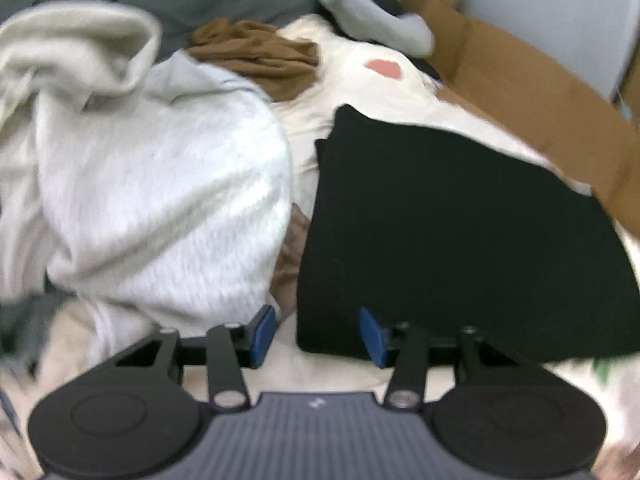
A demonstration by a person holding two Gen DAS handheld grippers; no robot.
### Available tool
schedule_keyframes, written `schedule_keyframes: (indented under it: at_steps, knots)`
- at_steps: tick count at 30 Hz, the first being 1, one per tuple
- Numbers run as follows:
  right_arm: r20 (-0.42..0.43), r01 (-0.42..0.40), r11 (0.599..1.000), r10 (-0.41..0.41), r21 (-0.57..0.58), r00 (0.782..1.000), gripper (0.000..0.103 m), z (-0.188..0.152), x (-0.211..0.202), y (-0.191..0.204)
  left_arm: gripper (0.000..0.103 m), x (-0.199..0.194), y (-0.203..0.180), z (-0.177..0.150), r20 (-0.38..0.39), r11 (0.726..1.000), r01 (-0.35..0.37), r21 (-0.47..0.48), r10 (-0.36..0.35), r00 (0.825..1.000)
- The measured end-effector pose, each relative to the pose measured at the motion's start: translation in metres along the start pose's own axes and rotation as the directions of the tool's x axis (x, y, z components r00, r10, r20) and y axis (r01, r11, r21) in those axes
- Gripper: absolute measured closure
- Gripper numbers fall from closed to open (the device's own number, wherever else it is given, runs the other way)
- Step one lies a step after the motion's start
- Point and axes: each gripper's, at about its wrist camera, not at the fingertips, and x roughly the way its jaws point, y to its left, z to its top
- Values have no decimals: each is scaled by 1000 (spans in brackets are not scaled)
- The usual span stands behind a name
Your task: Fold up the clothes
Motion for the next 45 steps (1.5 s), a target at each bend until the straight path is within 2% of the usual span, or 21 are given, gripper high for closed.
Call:
schedule_keyframes:
  at_steps: [4, 7, 12, 16, 20, 22, 24, 26, 29, 35, 37, 39, 40, 42, 43, 45]
  knots:
    - [-2, -66, 994, 67, 86, 998, 57, -9, 8, -8, 49, 10, 7, -13, -6, 986, 20, -164, -21, 1000]
    - [-1, -86, 980, 87, 180, 996, 56, -14, 18, -19, 49, 19, 14, -19, -6, 976, 42, -216, -44, 999]
    - [5, -86, 972, 86, 219, 996, 51, -12, 28, -29, 47, 30, 28, -26, 7, 945, 90, -314, -93, 996]
    - [28, -113, 958, 109, 262, 994, 50, -3, 36, -39, 47, 40, 30, -24, 18, 930, 136, -342, -139, 990]
    - [59, -156, 914, 145, 374, 988, 50, 5, 45, -53, 47, 50, 32, -22, 34, 909, 176, -378, -176, 984]
    - [77, -179, 886, 161, 427, 984, 50, 7, 51, -59, 46, 57, 34, -22, 50, 884, 195, -425, -192, 980]
    - [88, -196, 869, 175, 455, 981, 63, 9, 55, -62, 45, 62, 37, -22, 65, 858, 216, -466, -210, 976]
    - [87, -206, 857, 187, 472, 978, 83, 13, 58, -63, 45, 66, 40, -22, 82, 831, 240, -501, -230, 970]
    - [105, -233, 837, 209, 496, 972, 89, 18, 54, -67, 51, 70, 46, -23, 105, 791, 272, -548, -258, 960]
    - [149, -283, 801, 240, 527, 959, 91, 23, 36, -72, 64, 72, 55, -32, 128, 727, 291, -622, -272, 954]
    - [154, -287, 800, 242, 528, 958, 91, 24, 32, -71, 75, 69, 57, -33, 136, 709, 295, -640, -274, 952]
    - [156, -289, 799, 243, 527, 957, 91, 25, 28, -70, 82, 65, 60, -34, 143, 693, 296, -658, -271, 952]
    - [155, -287, 801, 241, 525, 958, 91, 26, 26, -70, 88, 62, 60, -33, 144, 694, 292, -658, -265, 953]
    - [155, -286, 802, 240, 525, 958, 92, 26, 24, -70, 94, 53, 60, -31, 135, 716, 278, -640, -251, 959]
    - [156, -285, 803, 239, 523, 958, 96, 27, 22, -71, 94, 49, 60, -31, 135, 721, 278, -635, -250, 959]
    - [158, -284, 805, 236, 521, 959, 97, 27, 19, -71, 94, 41, 60, -29, 137, 728, 282, -624, -254, 958]
